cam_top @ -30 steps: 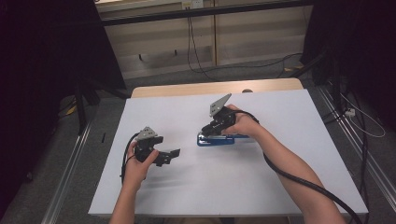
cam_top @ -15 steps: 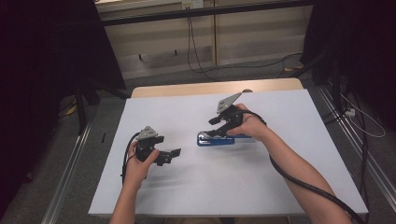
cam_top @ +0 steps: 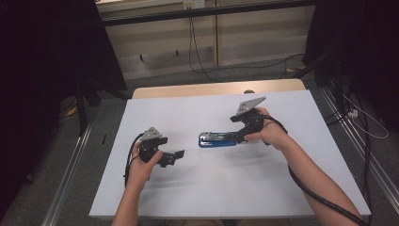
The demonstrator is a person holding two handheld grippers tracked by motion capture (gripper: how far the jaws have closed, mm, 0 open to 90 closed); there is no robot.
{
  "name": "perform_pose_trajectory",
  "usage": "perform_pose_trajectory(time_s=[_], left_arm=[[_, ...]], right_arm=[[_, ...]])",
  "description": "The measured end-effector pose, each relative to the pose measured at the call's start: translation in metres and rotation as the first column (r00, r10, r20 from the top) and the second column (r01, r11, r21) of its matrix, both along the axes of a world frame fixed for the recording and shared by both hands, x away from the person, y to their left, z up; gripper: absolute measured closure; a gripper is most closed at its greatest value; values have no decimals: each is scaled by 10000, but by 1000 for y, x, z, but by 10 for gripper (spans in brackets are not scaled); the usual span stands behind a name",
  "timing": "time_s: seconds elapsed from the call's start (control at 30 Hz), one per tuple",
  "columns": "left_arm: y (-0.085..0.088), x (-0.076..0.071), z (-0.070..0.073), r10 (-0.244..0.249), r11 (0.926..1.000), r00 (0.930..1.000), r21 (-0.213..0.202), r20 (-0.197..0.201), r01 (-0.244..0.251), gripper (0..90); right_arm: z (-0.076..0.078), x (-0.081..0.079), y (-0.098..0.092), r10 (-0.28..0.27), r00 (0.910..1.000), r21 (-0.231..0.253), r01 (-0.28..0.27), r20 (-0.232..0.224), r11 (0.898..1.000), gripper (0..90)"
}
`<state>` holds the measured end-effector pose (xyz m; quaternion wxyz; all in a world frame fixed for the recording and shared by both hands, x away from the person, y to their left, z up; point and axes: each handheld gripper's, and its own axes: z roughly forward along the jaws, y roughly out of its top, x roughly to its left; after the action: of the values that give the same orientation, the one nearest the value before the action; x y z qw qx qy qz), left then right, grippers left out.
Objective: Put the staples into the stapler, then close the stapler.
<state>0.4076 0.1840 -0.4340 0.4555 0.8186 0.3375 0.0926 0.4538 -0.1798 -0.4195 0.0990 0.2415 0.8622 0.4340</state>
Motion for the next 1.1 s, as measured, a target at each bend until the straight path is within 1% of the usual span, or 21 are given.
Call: perform_pose_trajectory(time_s=[0.13, 0.23, 0.33, 0.4, 0.53, 0.63, 0.73, 0.8, 0.87, 0.93, 0.97, 1.03, 1.1], left_arm=[[0, 0, 0, 64, 10000, 10000, 10, 44, -64, 47], [-1, 0, 0, 22, 10000, 10000, 46, 23, -22, 47], [-3, 0, -1, -45, 10000, 10000, 54, 7, 45, 48], [-4, 1, -1, -2, 10000, 10000, 46, 28, 2, 48], [-6, 1, -1, -9, 10000, 10000, -23, 44, 10, 48], [-7, 1, -1, -23, 10000, 10000, 8, 35, 23, 48], [-9, 1, -2, -14, 10000, 10000, -64, 30, 14, 50], [-10, 2, -2, -22, 9997, 10000, -226, 1, 22, 50], [-11, 4, -3, -56, 9988, 10000, -488, -41, 54, 50], [-14, 6, -4, 12, 9989, 10000, -463, 7, -12, 51], [-14, 7, -4, 60, 9989, 10000, -475, 6, -59, 51], [-16, 9, -4, 48, 9976, 10000, -695, -11, -48, 50], [-18, 10, -4, -15, 9980, 10000, -637, 66, 20, 50]], right_arm=[[0, -9, -10, -278, 9995, -234, 281, 150, 9993, 142], [1, -16, -18, -623, 9980, -201, 626, 139, 9978, 127], [2, -24, -27, -901, 9956, -165, 906, 275, 9958, 125], [3, -28, -32, -1039, 9941, -24, 1040, 323, 9946, 126], [4, -37, -44, -1357, 9895, -114, 1364, 501, 9906, 126], [3, -42, -50, -1602, 9861, -22, 1605, 449, 9870, 126], [1, -48, -57, -1851, 9816, 116, 1847, 467, 9827, 125], [-1, -51, -61, -1969, 9792, 237, 1959, 485, 9803, 129], [-3, -56, -65, -2033, 9777, 139, 2029, 532, 9791, 129], [-4, -59, -69, -2111, 9755, -22, 2116, 615, 9774, 129], [-4, -60, -72, -2165, 9742, 1, 2170, 629, 9762, 129], [-4, -63, -76, -2261, 9722, 78, 2261, 601, 9741, 135], [-6, -65, -81, -2433, 9679, 90, 2432, 636, 9699, 136]])
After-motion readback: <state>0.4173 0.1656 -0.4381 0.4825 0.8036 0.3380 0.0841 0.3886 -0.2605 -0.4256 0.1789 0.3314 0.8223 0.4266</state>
